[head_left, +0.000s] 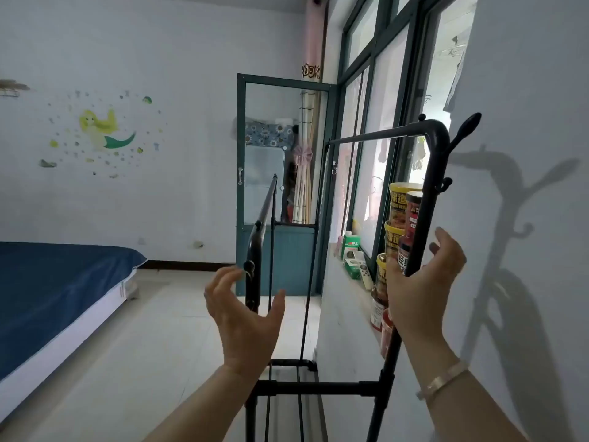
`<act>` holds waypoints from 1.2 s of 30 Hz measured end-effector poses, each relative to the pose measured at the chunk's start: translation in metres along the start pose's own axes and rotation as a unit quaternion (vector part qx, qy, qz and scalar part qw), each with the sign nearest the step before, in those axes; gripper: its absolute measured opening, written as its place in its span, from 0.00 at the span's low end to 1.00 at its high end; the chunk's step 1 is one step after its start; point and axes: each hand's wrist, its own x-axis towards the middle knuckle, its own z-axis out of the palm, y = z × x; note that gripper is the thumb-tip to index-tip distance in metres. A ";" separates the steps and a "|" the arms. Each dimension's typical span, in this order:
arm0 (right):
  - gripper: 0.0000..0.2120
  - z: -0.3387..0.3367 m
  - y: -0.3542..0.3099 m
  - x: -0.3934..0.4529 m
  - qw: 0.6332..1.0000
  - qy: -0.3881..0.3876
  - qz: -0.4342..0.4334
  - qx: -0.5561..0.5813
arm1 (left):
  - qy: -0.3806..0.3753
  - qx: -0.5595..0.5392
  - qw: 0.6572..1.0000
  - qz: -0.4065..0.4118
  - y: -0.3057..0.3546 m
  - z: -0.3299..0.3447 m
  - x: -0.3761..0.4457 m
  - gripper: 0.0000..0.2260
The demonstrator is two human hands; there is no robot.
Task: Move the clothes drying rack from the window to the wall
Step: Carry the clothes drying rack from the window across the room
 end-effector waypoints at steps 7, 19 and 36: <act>0.08 0.025 0.017 0.041 0.959 -0.030 0.259 0.112 | -0.113 -0.196 0.920 -0.321 -0.010 0.015 0.018 0.05; 0.10 0.050 0.024 0.039 0.944 -0.001 0.273 0.185 | -0.039 -0.126 0.951 -0.278 -0.037 0.020 0.015 0.13; 0.15 0.123 0.053 0.062 0.942 -0.017 0.257 0.214 | 0.014 -0.075 0.974 -0.216 -0.091 0.056 0.038 0.09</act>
